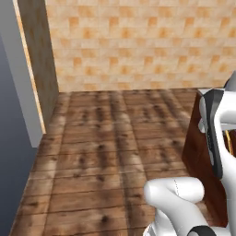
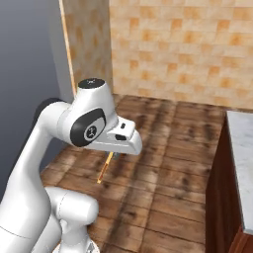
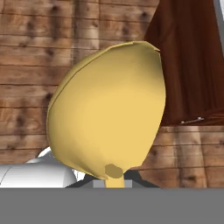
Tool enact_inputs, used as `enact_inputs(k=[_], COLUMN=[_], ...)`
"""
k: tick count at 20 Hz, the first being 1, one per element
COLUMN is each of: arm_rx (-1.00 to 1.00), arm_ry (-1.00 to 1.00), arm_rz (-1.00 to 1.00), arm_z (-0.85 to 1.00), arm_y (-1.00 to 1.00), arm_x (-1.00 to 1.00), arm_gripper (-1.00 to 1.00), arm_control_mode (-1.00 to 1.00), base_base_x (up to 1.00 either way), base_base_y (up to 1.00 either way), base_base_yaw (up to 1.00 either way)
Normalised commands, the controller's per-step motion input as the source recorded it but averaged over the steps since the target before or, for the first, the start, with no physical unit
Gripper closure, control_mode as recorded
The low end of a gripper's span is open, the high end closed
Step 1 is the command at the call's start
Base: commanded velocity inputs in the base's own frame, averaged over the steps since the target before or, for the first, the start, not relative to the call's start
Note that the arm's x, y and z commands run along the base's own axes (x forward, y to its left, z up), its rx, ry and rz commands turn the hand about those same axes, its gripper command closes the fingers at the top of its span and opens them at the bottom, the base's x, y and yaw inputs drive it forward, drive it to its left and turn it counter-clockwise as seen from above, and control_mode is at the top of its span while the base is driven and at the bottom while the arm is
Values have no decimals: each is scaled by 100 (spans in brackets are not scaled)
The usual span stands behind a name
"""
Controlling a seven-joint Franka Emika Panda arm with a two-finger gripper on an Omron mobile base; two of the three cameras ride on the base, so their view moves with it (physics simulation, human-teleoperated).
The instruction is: Take the fork and place it on the left side of the plate. Then take the spoon and place it on the right side of the plate. Make sure they're directly next to the plate.
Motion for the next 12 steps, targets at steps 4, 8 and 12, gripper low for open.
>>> enact_inputs(k=[4, 8, 12], arm_rx=[0, 0, 0], arm_ry=[0, 0, 0], arm_rz=[0, 0, 0], arm_z=[0, 0, 0], arm_y=[0, 0, 0], arm_x=[0, 0, 0], arm_gripper=[100, 100, 100], arm_control_mode=[100, 100, 100], base_base_x=[100, 100, 100], base_base_y=[61, 52, 44], base_base_yaw=[-42, -43, -45])
